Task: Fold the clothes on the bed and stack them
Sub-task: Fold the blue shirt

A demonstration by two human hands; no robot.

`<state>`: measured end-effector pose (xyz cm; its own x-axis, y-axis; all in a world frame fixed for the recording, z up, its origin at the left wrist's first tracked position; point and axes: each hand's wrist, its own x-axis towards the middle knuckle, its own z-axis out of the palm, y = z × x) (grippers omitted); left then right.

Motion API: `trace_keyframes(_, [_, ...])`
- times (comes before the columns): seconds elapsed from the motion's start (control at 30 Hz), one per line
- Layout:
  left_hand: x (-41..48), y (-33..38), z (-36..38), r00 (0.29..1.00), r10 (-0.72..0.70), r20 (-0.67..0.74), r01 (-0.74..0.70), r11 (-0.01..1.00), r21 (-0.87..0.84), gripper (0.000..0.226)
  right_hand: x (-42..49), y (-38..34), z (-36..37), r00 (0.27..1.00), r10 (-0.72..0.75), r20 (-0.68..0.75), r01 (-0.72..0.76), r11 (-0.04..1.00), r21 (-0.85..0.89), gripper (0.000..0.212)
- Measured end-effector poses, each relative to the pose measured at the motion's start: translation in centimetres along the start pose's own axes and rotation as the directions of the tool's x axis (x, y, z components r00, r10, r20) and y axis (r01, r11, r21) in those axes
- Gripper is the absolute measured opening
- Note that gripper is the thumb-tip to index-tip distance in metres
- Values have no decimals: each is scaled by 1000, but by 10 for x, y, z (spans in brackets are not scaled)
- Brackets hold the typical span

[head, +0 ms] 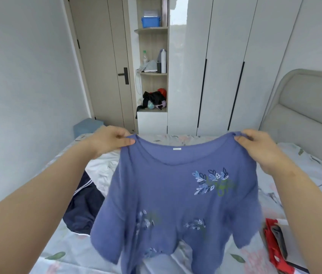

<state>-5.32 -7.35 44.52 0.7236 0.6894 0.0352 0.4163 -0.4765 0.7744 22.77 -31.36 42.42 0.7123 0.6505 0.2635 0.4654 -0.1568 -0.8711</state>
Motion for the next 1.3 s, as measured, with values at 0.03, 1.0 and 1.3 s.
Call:
trace_keyframes(0.03, [-2,-2,5,1000,-23,-3,22,977,-211,20,-4,3,0,998,61,-2,-61,993,104,26])
trace_keyframes(1.0, [-23,9,168,971,-196,133,237,818,-525,19,-72,8,114,757,399,517,-643,593,484,18])
trace_keyframes(1.3, [-26,-2,159,986,-152,69,166,911,-377,28,-77,7,113,736,363,571,-650,614,448,29])
